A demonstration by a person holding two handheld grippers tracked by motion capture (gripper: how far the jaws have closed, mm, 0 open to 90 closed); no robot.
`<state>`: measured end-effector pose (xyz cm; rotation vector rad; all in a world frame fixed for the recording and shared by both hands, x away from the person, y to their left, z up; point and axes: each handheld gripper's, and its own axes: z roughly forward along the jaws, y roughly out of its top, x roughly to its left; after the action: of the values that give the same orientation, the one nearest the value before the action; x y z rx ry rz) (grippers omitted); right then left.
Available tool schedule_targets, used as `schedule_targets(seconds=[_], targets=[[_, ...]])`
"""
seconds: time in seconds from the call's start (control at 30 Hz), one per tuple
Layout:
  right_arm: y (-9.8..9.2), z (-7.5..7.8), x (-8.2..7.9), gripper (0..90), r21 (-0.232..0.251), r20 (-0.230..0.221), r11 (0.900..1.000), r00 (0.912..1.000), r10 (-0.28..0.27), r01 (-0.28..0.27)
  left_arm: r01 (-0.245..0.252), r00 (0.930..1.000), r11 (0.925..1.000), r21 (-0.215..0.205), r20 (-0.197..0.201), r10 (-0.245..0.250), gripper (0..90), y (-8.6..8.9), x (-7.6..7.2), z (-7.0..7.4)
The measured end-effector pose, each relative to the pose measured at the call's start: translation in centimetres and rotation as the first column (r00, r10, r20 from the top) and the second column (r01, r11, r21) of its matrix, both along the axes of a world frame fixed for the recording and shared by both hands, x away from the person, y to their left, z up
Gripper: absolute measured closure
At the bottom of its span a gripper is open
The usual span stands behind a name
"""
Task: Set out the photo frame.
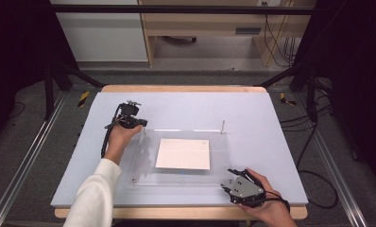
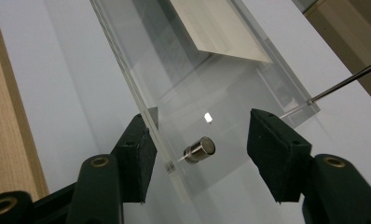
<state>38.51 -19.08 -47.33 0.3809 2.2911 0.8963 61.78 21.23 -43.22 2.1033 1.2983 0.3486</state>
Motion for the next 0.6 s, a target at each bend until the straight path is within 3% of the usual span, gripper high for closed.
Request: schedule_targets(seconds=[0.2, 0.37, 0.6], targets=[[0.4, -0.3, -0.1, 43.8, -0.037, -0.006, 0.999, 0.9999, 0.008, -0.009, 0.004, 1.0, 1.0, -0.002, 0.003, -0.004, 82.0, 0.2, -0.3, 0.0], [0.4, -0.2, -0.2, 44.9, -0.031, -0.004, 0.999, 1.0, 0.009, -0.009, -0.003, 0.9993, 1.0, 0.008, 0.038, 0.002, 78.3, 0.3, -0.7, 0.1], [0.2, 0.4, -0.3, 46.9, 0.008, 0.006, 1.0, 1.0, -0.001, 0.001, 0.001, 0.9876, 0.9998, 0.021, 0.157, -0.004, 68.1, 1.3, -2.6, 1.7]])
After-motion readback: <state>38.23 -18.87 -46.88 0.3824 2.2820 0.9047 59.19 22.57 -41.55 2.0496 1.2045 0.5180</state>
